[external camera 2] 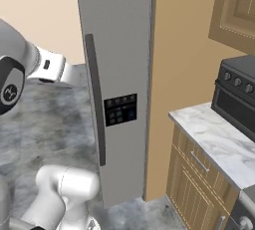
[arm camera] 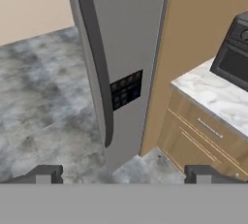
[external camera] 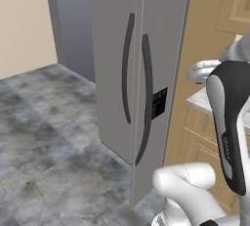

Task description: Take the tangerine and mango from the second highest rack and move them to the highest rack where the mango and broccoli are located, to maximize freezer space. Close the freezer door after rearranging.

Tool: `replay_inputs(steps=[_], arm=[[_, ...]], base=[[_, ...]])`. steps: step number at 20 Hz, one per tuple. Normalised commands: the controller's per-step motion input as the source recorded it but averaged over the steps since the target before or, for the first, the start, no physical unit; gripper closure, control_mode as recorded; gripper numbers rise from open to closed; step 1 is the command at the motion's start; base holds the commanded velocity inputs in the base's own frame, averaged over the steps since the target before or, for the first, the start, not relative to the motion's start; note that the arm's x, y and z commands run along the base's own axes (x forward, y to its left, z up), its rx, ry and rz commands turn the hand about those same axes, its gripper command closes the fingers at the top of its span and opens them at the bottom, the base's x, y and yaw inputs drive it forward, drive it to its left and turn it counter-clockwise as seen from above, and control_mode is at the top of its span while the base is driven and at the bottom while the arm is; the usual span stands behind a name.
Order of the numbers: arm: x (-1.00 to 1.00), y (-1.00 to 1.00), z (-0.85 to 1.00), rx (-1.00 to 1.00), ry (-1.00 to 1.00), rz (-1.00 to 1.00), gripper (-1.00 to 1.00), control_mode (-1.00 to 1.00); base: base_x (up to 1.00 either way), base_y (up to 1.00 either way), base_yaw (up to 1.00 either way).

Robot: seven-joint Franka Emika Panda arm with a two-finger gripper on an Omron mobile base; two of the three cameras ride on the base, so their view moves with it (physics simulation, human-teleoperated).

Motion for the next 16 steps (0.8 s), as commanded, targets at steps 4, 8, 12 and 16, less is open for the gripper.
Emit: replay_inputs(steps=[4, 8, 12, 16], arm=[[0.70, -0.10, 0.00, 0.00, 0.06, 0.00, -1.00, -1.00], [0.82, -0.29, 0.35, 0.03, -0.01, 0.08, -1.00, -1.00], [0.79, -0.35, 0.12, 0.02, -0.10, 0.10, -1.00, -1.00], [0.82, -0.08, 0.00, 0.00, -0.08, 0.06, -1.00, -1.00]], base=[[0.00, 0.00, 0.00], [0.00, 0.00, 0.00], [0.00, 0.00, 0.00], [0.00, 0.00, 0.00]])
